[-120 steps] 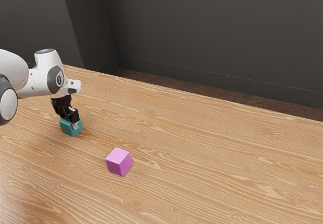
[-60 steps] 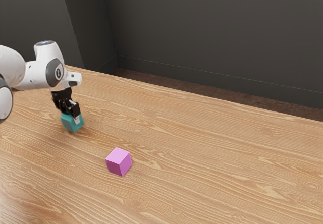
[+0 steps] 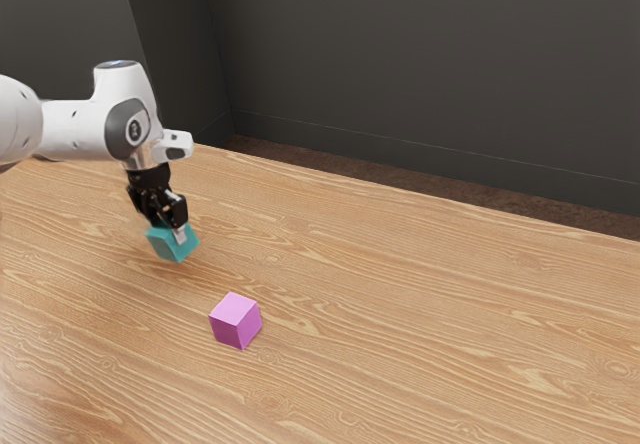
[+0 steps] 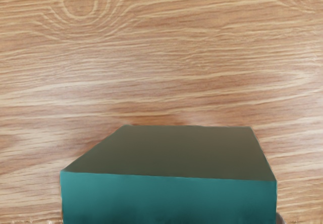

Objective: Pick up the blue block with one arm, and put the blue block on the pink block with one arm

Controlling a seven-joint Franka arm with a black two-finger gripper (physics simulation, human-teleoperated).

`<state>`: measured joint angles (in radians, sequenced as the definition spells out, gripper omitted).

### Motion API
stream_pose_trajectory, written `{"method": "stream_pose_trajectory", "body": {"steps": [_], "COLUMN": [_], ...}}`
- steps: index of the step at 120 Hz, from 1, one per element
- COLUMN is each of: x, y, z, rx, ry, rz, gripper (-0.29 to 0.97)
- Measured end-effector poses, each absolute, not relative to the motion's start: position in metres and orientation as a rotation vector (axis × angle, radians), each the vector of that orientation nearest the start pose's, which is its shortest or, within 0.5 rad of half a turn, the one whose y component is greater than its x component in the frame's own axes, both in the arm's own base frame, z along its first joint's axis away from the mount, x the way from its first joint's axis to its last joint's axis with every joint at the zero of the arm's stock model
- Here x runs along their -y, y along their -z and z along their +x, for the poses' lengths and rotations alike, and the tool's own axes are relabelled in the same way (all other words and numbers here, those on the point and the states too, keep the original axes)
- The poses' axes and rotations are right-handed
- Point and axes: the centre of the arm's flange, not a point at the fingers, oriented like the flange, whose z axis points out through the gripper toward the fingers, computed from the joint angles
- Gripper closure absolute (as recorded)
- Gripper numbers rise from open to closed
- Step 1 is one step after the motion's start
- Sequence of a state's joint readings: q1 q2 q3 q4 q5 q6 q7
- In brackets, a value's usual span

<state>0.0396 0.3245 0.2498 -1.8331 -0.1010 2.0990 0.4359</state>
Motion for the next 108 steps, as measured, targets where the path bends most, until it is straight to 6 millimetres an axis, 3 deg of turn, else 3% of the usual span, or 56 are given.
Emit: {"method": "stream_pose_trajectory", "body": {"steps": [21,35,108], "x": [-0.119,-0.083,0.015], "y": [-0.361,-0.362,-0.362], "z": [0.588,0.588,0.582], "rx": [-0.173,-0.24,-0.129], "ry": [-0.104,-0.134,-0.246], "rz": [-3.167,-3.123,-3.012], "gripper": [0.47,0.47,0.46]}}
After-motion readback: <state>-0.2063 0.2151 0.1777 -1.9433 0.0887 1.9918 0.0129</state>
